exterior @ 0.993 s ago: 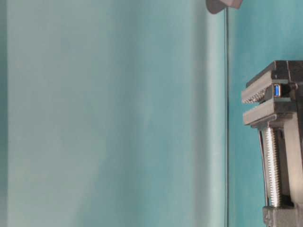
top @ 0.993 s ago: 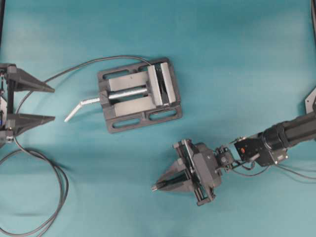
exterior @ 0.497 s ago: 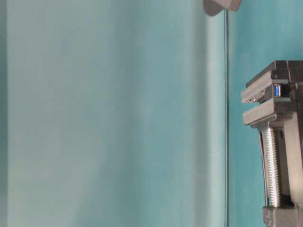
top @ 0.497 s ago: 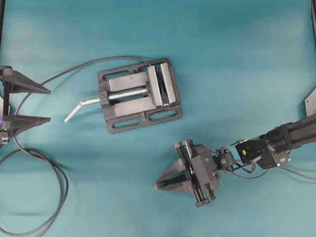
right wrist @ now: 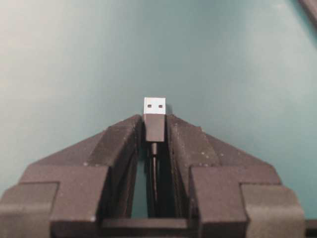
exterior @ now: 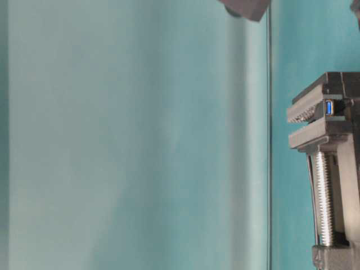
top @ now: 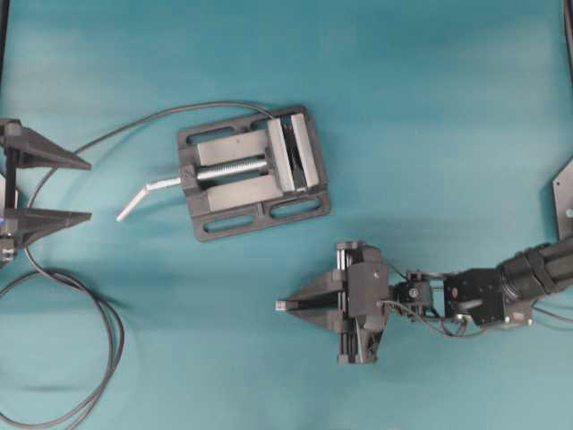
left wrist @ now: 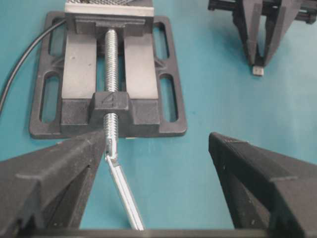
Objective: Insert the USB cable into the fixed female connector.
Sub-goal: 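Carry the held USB plug with the right gripper toward the vise port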
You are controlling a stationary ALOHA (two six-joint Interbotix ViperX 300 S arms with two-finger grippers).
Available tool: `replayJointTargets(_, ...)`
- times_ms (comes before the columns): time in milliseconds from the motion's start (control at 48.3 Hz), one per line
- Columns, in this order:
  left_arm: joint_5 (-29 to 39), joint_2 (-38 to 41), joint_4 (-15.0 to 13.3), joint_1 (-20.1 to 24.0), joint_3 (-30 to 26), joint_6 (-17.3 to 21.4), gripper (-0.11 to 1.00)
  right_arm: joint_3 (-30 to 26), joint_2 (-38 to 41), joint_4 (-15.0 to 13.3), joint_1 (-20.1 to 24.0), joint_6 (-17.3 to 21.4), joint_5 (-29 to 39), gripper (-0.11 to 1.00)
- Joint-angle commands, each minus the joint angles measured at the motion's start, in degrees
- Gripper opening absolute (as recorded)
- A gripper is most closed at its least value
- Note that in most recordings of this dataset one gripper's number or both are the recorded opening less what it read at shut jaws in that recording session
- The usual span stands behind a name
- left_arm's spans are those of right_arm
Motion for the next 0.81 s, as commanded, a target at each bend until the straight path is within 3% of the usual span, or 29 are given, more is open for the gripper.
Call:
replayJointTargets(0, -0.2, 0.4, -0.4, 0.0, -0.9, -0.4, 1.0, -1.3, -0.4, 6.9, 1.8, -2.4, -2.5, 0.22)
replayJointTargets(83, -0.2, 0.4, -0.4, -0.2, -1.0, -0.4, 1.0, -2.5, 0.1, 14.9, 3.3, -6.2, -6.1, 0.22)
replayJointTargets(145, -0.2, 0.5, -0.4, -0.1, -0.9, -0.4, 1.0, -3.5, 0.3, 19.3, 4.0, -8.9, -7.6, 0.22)
replayJointTargets(331, -0.2, 0.6, -0.4, -0.4, -0.4, -1.2, 1.0, -8.8, 2.8, 27.9, 4.3, -16.0, -8.6, 0.22)
replayJointTargets(497, -0.1, 0.6, -0.4, -0.5, -0.2, -3.1, 1.0, -13.9, 6.0, 35.0, 4.3, -18.3, -11.5, 0.22)
replayJointTargets(786, 0.8, 0.6, -0.4, -0.9, 0.0, -3.2, 1.0, -21.2, 8.5, 56.3, 4.6, -25.6, -21.2, 0.22)
